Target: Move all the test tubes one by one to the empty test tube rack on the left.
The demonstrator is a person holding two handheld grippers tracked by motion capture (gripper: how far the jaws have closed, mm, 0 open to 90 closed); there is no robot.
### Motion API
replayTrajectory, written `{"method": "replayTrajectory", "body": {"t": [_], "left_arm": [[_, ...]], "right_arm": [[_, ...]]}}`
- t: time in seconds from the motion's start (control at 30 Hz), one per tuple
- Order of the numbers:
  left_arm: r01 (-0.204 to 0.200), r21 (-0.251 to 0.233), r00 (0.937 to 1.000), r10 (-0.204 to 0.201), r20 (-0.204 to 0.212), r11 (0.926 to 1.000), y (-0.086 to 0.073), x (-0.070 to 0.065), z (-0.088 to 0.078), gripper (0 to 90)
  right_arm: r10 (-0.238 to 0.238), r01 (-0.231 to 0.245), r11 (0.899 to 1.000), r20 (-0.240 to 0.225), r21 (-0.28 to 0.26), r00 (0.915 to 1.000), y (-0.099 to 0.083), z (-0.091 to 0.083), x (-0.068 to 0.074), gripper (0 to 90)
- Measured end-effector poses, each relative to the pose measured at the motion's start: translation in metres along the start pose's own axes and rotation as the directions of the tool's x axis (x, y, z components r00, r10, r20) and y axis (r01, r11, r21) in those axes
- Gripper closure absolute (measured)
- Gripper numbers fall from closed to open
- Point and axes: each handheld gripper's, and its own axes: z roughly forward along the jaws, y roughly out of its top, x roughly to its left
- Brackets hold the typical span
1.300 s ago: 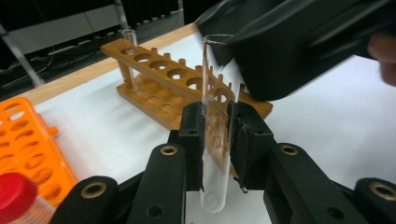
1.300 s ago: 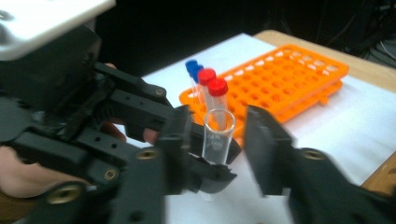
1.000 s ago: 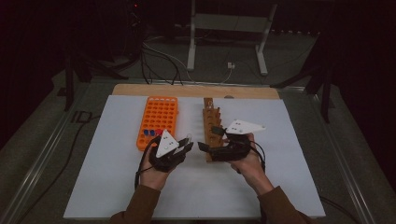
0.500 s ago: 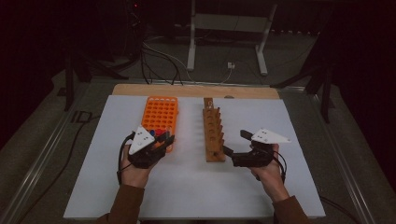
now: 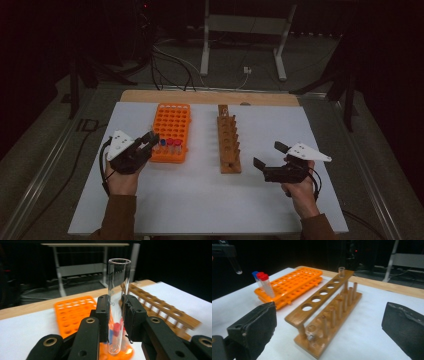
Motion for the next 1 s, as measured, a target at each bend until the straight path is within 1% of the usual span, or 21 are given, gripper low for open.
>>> {"method": "replayTrajectory", "body": {"t": [0.03,0.1,0.2,0.27,0.37,0.47,0.67,0.73,0.83,1.0], "left_arm": [[0.003,0.001,0.9998,-0.003,-0.022,1.0,-0.001,0.003,0.0,75.9],[0.021,-0.004,0.9983,-0.021,-0.054,0.9998,-0.003,0.011,0.003,75.9],[0.026,-0.002,0.9966,-0.026,-0.079,0.9997,-0.005,0.018,0.009,75.9],[0.005,-0.006,0.995,-0.006,-0.099,1.0,-0.008,0.021,0.015,75.9],[-0.004,0.0,0.9933,0.004,-0.116,1.0,-0.01,0.024,0.023,76.0],[-0.004,0.015,0.992,0.006,-0.126,0.9999,-0.013,0.027,0.031,76.0],[-0.012,0.072,0.9925,0.021,-0.121,0.9973,-0.021,0.032,0.047,76.0],[-0.003,0.084,0.9934,0.013,-0.114,0.9965,-0.023,0.034,0.051,76.0],[0.023,0.092,0.994,-0.013,-0.109,0.9955,-0.027,0.037,0.055,76.1],[0.042,0.13,0.9937,-0.028,-0.109,0.9906,-0.039,0.041,0.062,76.1]], "right_arm": [[-0.001,0.001,1.0,0.006,0.0,1.0,0.0,-0.001,-0.001,0.3],[0.002,-0.002,1.0,0.014,-0.005,0.9999,-0.001,-0.004,-0.003,0.3],[0.009,-0.009,1.0,0.022,-0.011,0.9997,-0.001,-0.006,-0.005,0.3],[0.013,-0.013,1.0,0.021,-0.014,0.9997,-0.001,-0.006,-0.006,0.4],[0.014,-0.013,1.0,0.018,-0.015,0.9997,-0.001,-0.006,-0.006,0.4],[0.009,-0.009,1.0,0.019,-0.016,0.9998,-0.001,-0.006,-0.006,0.4],[0.015,-0.015,1.0,0.016,-0.015,0.9998,-0.002,-0.006,-0.006,0.4],[0.013,-0.013,1.0,0.014,-0.015,0.9998,-0.002,-0.005,-0.006,0.4],[0.012,-0.012,1.0,0.012,-0.014,0.9999,-0.003,-0.005,-0.007,0.4],[0.017,-0.017,1.0,0.014,-0.012,0.9998,-0.004,-0.005,-0.008,0.4]]}}
